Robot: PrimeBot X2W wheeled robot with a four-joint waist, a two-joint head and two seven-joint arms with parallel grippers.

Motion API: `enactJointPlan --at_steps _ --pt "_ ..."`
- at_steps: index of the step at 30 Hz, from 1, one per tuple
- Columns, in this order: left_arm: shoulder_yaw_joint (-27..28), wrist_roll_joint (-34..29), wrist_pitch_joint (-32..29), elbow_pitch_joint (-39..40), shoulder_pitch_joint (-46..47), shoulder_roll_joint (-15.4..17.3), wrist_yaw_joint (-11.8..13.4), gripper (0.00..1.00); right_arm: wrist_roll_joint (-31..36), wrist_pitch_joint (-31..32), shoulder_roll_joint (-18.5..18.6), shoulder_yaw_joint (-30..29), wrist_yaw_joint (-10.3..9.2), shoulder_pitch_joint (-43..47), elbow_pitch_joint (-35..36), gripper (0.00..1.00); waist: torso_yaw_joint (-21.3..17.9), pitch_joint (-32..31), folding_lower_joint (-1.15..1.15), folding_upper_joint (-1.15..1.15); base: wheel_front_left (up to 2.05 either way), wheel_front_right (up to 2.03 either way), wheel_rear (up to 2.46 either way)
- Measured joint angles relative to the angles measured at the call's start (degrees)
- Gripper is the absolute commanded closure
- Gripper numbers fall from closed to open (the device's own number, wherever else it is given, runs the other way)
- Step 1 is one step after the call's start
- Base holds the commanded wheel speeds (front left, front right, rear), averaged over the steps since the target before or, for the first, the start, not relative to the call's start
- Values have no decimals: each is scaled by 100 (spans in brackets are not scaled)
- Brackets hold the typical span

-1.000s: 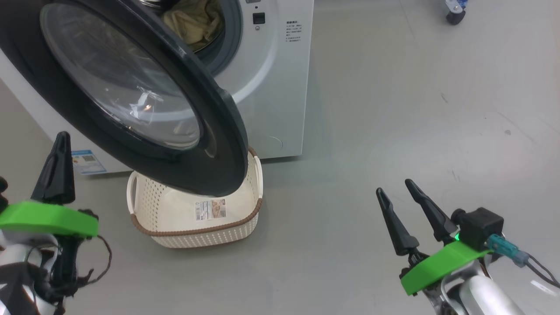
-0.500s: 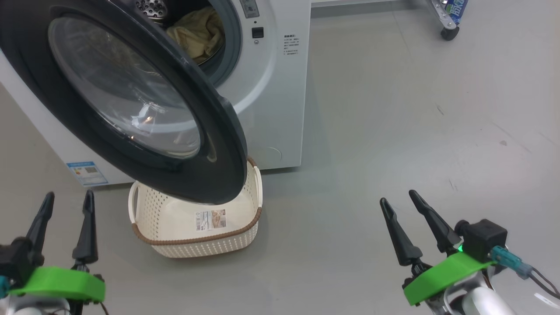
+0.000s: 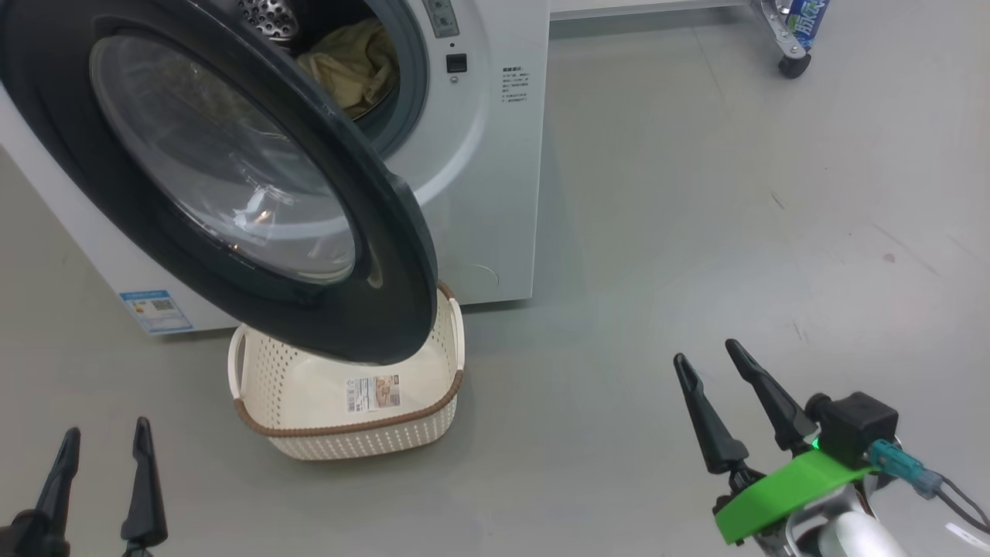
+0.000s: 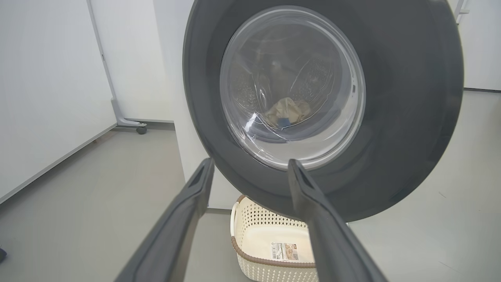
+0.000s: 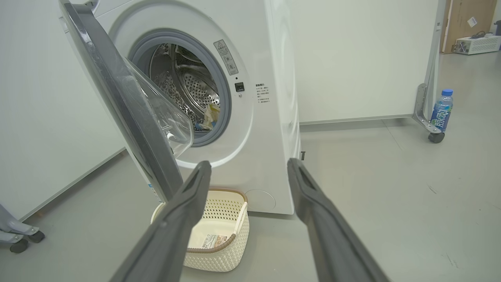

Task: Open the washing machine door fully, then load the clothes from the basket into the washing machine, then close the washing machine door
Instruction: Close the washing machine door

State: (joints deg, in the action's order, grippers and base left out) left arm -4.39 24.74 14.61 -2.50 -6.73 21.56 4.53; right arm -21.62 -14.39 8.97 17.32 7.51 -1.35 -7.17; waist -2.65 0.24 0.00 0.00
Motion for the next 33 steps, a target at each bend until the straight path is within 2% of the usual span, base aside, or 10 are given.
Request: enactJointPlan --at_steps 9,19,33 --pt "123 -54 0 66 -235 -194 -145 0 30 1 1 2 0 64 2 0 -82 -28 0 0 0 0 0" --pt "333 -171 0 133 -450 -375 -179 0 54 1 2 1 0 115 3 0 -123 -48 0 0 0 0 0" --pt "461 -259 0 159 -528 -483 -298 0 62 0 1 -7 0 115 3 0 -117 -37 0 0 0 0 0"
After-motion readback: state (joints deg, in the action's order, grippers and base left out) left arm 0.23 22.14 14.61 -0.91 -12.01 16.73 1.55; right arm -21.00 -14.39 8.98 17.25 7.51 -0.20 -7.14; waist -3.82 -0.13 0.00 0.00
